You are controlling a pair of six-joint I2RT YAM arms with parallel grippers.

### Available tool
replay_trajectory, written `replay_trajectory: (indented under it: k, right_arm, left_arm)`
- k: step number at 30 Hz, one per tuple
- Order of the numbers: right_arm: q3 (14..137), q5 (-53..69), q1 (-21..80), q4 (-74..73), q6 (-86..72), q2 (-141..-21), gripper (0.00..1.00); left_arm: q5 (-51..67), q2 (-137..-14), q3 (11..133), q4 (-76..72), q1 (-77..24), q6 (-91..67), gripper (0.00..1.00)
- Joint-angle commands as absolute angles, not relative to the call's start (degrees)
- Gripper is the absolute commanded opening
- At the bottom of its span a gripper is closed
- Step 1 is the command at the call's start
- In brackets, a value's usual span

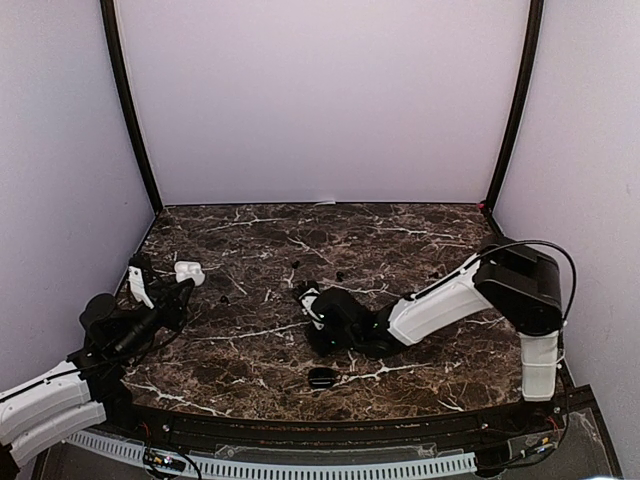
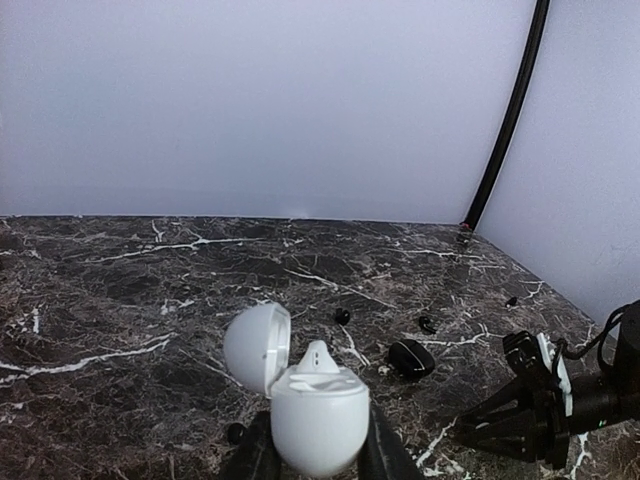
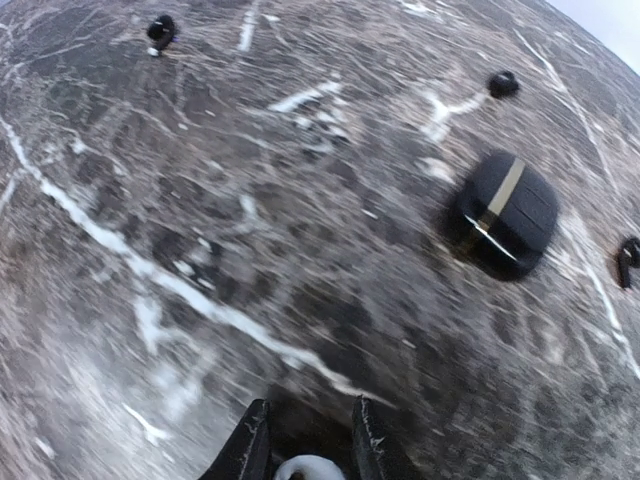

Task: Insert the wireless bluetooth earbuds into the charging case
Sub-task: Move the left earbud to the center of the board, then pick up the left earbud from the center of the board.

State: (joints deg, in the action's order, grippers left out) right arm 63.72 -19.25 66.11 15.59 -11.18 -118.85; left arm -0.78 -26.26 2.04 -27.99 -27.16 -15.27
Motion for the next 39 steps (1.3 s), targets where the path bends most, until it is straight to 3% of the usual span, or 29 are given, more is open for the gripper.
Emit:
replay_trajectory:
  k: [1,8,13,16,24,39]
  right_arm:
    - [52.19,-17.86,61.59,14.50,-8.51,-111.69,0.27]
    - [40.49,-12.04,57.46,16.66,-3.70,-101.08,0.34]
    - [38.90,-10.61,56.30,16.53,-3.88,-97.95,0.56]
    - [39.14,-12.02,56.16,15.04,-5.15,-97.06,0.62]
    - [36.64,-16.59,55.84,11.41,-9.87,-94.57,0.68]
    - [32.31,-17.04,52.02,9.19,-17.30,-88.33,0.65]
  left_arm:
    - [4.18,-29.44,-0.86,-34.69,-26.88,-13.26,0.22]
    - [15.28,-40.05,-1.03,-46.42,-26.95,-12.09,0.21]
    - [21.85,-50.84,2.28,-52.55,-27.28,-13.24,0.19]
    - [23.17,-54.63,4.50,-54.00,-28.65,-12.88,0.18]
    - [19.12,-59.75,10.71,-50.06,-36.93,-7.20,0.18]
    - [21.16,-69.83,15.58,-56.16,-39.36,-6.19,0.18]
